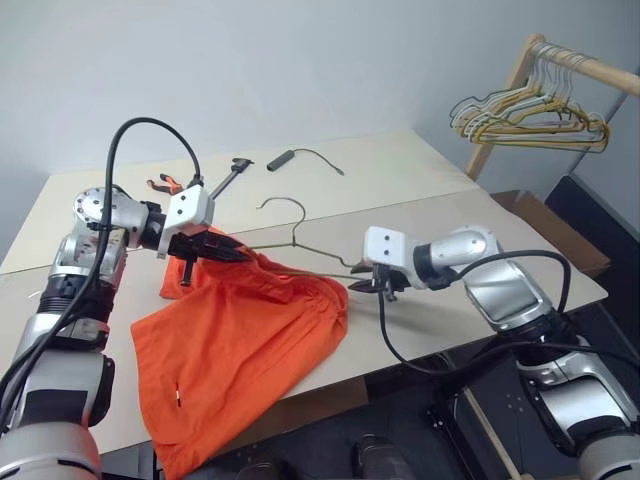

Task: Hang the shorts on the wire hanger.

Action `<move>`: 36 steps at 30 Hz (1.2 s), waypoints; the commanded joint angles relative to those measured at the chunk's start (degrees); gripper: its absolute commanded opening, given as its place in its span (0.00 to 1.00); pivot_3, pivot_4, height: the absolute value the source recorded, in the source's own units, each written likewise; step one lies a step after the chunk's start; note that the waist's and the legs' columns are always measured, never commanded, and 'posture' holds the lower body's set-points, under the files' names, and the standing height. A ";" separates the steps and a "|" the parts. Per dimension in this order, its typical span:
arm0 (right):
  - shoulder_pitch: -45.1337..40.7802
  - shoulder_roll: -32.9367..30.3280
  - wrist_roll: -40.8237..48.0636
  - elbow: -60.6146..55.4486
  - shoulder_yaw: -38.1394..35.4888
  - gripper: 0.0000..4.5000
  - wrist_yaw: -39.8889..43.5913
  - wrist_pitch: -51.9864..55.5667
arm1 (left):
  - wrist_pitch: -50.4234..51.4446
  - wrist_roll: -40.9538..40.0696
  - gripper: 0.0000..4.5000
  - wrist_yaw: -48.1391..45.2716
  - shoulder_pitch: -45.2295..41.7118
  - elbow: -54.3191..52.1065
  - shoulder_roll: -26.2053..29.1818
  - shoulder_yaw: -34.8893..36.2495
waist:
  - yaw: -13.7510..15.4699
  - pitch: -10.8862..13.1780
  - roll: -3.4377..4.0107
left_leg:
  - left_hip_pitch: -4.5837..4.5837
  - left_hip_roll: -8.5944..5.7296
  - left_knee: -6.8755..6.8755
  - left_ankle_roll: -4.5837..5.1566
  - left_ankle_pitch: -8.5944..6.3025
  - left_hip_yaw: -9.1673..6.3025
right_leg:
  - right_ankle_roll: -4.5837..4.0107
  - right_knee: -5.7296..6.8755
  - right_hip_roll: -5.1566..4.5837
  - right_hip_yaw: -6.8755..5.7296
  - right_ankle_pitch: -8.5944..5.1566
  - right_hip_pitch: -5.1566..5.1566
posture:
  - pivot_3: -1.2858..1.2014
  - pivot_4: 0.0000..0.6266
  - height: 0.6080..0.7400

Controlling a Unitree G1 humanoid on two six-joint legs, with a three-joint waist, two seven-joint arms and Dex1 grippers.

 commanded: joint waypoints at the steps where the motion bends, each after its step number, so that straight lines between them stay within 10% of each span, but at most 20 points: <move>1: -0.98 -1.47 2.16 1.61 -8.08 0.72 -3.51 2.48 | -1.30 -0.01 0.00 3.65 -1.53 0.24 0.02 3.58 | 0.14 0.00 0.00 | 0.00 0.00 0.01 0.01 -0.01 0.00 | 0.00 0.01 -0.02 -0.01 0.01 0.00 | 0.47 0.00 1.00; 5: 0.72 -0.93 4.15 2.98 -16.55 0.99 -10.10 1.84 | -1.05 -0.16 0.00 4.21 -1.72 0.32 0.16 4.60 | 0.17 0.00 0.00 | -0.04 -0.01 0.03 0.03 -0.02 0.00 | 0.03 0.00 -0.05 -0.02 0.02 0.00 | 0.47 0.00 1.00; 10: 11.57 2.77 12.29 -3.12 -27.06 0.99 -12.64 -1.32 | -1.91 0.07 0.00 4.48 -3.58 2.21 0.40 5.67 | 0.14 -0.02 -0.03 | -0.05 0.00 0.01 0.01 -0.02 -0.06 | 0.03 -0.04 -0.01 -0.09 0.02 0.04 | 0.46 0.00 1.00; 31: 19.41 25.08 18.82 -4.27 -12.86 0.99 -24.49 14.18 | -3.25 0.63 0.00 5.40 -4.12 3.58 0.82 7.45 | -1.27 -0.02 -0.04 | 0.11 -0.02 0.06 0.08 -0.05 0.00 | 0.12 0.10 -0.03 0.17 0.10 0.09 | 0.47 0.00 1.00; 36: 18.14 27.47 19.79 -0.93 -14.24 0.72 -25.53 13.38 | -3.08 0.48 0.00 5.65 -3.51 3.11 0.66 7.69 | -1.19 -0.02 -0.04 | 0.06 -0.02 0.05 0.07 -0.05 0.00 | 0.12 0.08 -0.02 0.14 0.10 0.07 | 0.48 0.00 1.00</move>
